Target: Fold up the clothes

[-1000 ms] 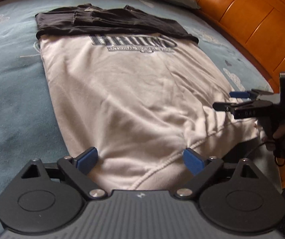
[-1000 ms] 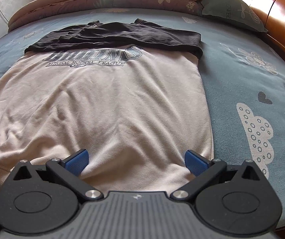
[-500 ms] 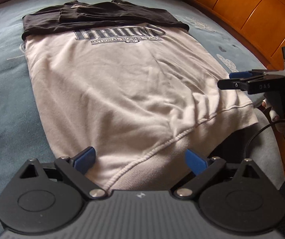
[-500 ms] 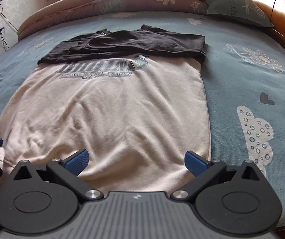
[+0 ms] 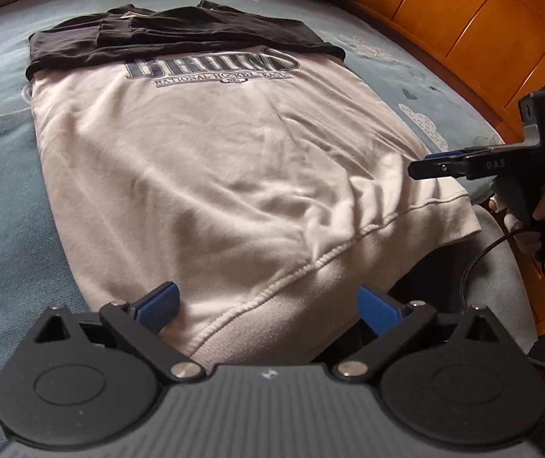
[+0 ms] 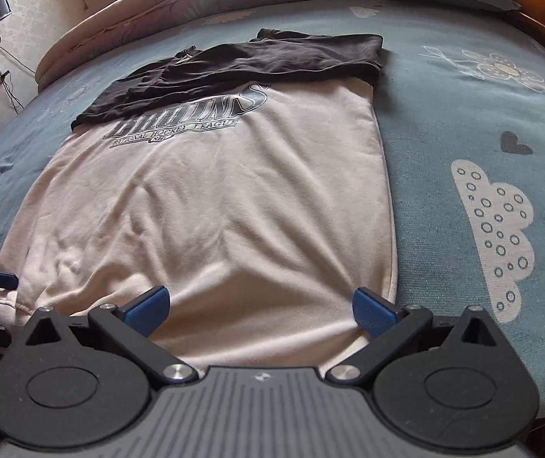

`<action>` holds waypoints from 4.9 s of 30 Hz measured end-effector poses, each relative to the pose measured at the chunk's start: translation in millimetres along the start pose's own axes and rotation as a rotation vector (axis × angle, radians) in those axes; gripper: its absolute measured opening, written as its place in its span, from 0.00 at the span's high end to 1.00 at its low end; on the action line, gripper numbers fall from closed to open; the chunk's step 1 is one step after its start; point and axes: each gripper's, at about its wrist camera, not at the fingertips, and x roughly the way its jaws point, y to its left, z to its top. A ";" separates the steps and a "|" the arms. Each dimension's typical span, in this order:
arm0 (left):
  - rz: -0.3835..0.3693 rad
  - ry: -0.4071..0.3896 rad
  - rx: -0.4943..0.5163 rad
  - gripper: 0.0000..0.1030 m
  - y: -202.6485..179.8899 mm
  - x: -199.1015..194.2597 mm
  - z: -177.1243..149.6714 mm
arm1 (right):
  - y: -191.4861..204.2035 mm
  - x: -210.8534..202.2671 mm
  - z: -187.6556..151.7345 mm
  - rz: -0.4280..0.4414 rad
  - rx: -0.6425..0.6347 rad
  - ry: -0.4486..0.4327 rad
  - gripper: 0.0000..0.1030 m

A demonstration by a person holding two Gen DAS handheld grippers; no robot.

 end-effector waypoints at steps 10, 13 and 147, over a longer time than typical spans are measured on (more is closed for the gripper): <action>0.043 -0.008 0.001 0.03 -8.4 2.7 -1.5 | 34.3 10.3 8.0 0.047 -0.046 0.033 0.00; 0.048 -0.011 -0.013 0.03 -5.6 -6.0 -9.4 | 34.7 6.8 -6.8 0.019 -0.093 0.037 0.00; 0.861 -0.251 0.783 0.02 -73.0 18.6 -9.9 | 94.2 -0.9 -61.5 -0.735 -0.972 -0.393 0.00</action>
